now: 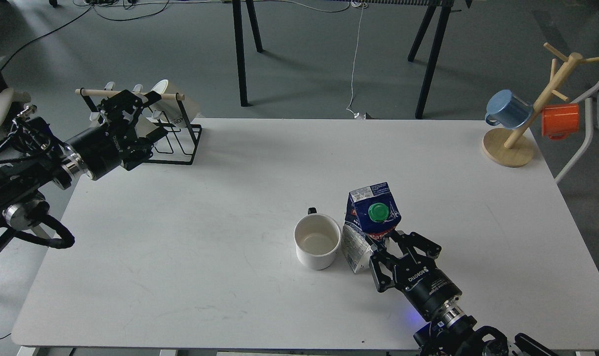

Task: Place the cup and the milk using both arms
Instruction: 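Release the milk carton and withdraw the right gripper toward the robot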

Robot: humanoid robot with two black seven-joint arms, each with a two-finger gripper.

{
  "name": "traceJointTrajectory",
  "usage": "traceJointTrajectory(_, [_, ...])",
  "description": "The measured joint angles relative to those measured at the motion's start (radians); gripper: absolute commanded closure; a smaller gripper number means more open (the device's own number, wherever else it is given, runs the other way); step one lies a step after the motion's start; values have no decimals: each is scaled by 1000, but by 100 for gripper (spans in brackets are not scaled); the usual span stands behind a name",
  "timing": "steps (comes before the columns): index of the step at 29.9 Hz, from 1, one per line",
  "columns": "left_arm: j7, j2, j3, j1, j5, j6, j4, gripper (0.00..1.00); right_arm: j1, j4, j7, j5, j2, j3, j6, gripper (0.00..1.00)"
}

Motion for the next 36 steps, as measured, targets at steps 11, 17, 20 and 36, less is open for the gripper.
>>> traceJointTrajectory(11, [0, 2, 0, 0, 0, 0, 1, 8, -40, 37, -3, -3, -15, 0, 0, 0])
traceJointTrajectory(17, [0, 3, 0, 0, 0, 0, 1, 8, -115, 105, -5, -5, -80, 3, 0, 0])
traceJointTrajectory(20, [0, 3, 0, 0, 3, 0, 3, 8, -164, 149, -5, -5, -141, 12, 0, 0])
traceJointTrajectory(36, [0, -1, -7, 10, 4, 0, 54, 7, -449, 160, 66, 7, -492, 429, 0, 0])
